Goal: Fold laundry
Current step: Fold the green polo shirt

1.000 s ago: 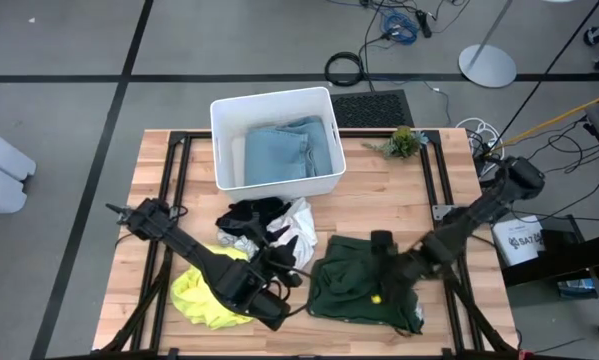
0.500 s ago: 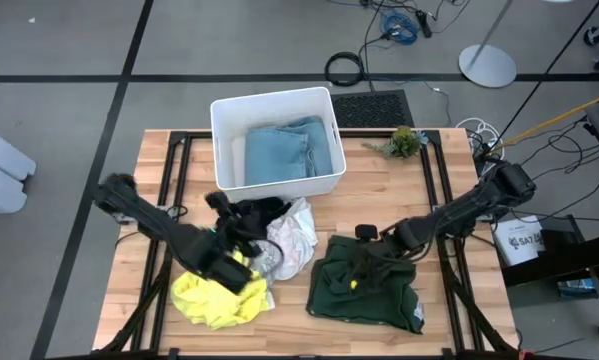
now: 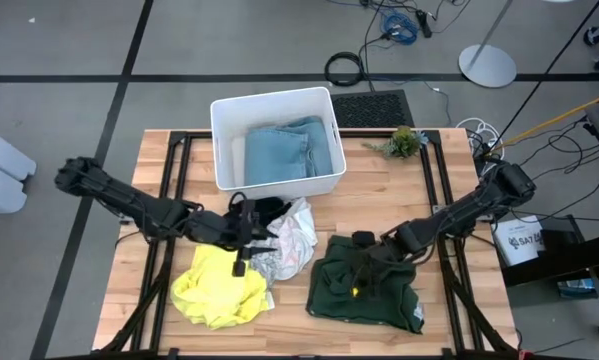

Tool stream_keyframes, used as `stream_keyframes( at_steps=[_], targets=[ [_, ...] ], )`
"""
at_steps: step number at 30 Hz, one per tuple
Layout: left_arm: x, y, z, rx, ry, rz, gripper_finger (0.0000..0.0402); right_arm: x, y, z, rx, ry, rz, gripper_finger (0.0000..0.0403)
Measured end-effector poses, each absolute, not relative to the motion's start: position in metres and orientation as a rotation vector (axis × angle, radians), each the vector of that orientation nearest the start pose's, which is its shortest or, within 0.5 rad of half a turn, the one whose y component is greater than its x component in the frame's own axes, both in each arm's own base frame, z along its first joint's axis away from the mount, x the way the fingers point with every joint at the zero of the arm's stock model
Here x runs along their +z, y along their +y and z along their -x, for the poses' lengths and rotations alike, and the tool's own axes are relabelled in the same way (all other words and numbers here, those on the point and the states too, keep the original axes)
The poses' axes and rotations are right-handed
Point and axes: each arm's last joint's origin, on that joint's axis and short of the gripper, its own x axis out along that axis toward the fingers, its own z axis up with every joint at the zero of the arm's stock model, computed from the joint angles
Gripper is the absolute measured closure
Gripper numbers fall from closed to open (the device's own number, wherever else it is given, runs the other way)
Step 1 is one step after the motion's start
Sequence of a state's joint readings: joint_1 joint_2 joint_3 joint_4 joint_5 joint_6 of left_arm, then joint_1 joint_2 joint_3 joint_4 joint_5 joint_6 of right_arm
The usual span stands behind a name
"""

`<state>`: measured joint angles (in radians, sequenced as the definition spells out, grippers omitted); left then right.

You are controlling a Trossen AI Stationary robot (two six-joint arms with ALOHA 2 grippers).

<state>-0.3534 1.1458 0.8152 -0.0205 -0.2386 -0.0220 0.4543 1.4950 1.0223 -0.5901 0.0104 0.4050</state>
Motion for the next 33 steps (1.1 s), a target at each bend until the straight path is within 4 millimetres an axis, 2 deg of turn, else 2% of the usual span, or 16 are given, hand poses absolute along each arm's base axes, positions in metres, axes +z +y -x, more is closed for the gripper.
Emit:
stream_keyframes(
  at_steps=[3, 7, 12, 19, 23, 27, 33],
  targets=[
    [0.278, -0.084, -0.238, -0.115, 0.339, -0.037, 0.025, 0.219, 0.132, -0.255, 0.192, 1.182, -0.087, 0.0195],
    [0.281, -0.096, -0.235, -0.163, 0.306, -0.003, 0.025, 0.216, 0.128, -0.252, 0.132, 1.208, -0.029, 0.0195],
    [0.289, -0.111, -0.23, -0.203, 0.219, 0.015, 0.025, 0.215, 0.115, -0.259, 0.065, 1.185, 0.014, 0.0195],
    [0.293, -0.122, -0.224, -0.128, 0.173, 0.011, 0.025, 0.198, 0.098, -0.272, 0.099, 1.28, -0.007, 0.0195],
    [0.294, -0.127, -0.222, -0.139, 0.159, 0.008, 0.025, 0.194, 0.096, -0.271, 0.137, 1.327, -0.019, 0.0195],
    [0.294, -0.128, -0.221, -0.142, 0.156, -0.034, 0.025, 0.205, 0.095, -0.267, 0.139, 1.293, -0.01, 0.0195],
    [0.294, -0.125, -0.223, -0.12, 0.156, -0.04, 0.025, 0.237, 0.105, -0.275, 0.132, 1.18, 0.001, 0.0195]
  ],
)
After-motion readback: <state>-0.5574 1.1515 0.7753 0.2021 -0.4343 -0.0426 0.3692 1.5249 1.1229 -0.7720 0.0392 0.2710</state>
